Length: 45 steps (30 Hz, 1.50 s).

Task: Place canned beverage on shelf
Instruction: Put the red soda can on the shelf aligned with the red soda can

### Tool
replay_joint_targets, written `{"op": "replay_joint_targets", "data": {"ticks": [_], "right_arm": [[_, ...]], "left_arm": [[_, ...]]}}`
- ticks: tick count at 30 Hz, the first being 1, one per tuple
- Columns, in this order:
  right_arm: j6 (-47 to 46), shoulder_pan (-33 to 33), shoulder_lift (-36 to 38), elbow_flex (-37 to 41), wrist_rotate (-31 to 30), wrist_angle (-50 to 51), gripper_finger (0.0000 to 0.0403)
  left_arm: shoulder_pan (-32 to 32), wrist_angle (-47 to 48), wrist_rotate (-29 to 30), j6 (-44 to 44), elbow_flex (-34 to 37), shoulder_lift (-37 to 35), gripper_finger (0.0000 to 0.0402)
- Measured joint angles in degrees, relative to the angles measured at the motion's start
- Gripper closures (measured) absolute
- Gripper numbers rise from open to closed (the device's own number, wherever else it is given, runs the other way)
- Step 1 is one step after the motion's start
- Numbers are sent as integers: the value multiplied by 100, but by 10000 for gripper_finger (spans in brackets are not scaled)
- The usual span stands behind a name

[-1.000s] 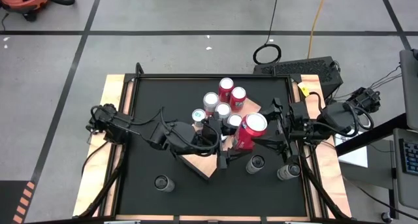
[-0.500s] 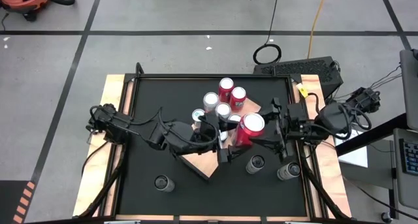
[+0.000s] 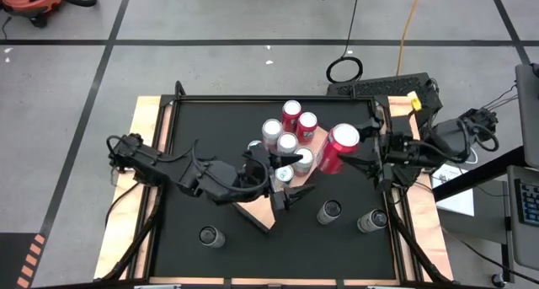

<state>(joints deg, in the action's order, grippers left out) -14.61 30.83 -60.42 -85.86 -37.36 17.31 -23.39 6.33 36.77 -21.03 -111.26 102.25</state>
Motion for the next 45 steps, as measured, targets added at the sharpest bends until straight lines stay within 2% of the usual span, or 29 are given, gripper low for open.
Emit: {"op": "replay_joint_targets", "data": {"ticks": [10,15,19,28,35,45], "right_arm": [[-207,4,381,-6,-482,1259,134],[-516,2,454,-6,-515,2061,134],[-839,15,497,222,-483,2266,134],[-1029,299,826,1097,-664,1876,133],[-1212,619,1364,2139,-1467,1428,133],[-882,632,1785,3464,-1984,581,133]], "left_arm": [[-194,336,233,-595,4,-10,4],[-334,376,437,-711,4,-11,4],[-426,374,571,-717,4,-21,4],[-544,369,746,-804,4,-21,4],[-567,377,750,-868,7,-21,4],[-565,752,748,-1073,7,-25,4]]}}
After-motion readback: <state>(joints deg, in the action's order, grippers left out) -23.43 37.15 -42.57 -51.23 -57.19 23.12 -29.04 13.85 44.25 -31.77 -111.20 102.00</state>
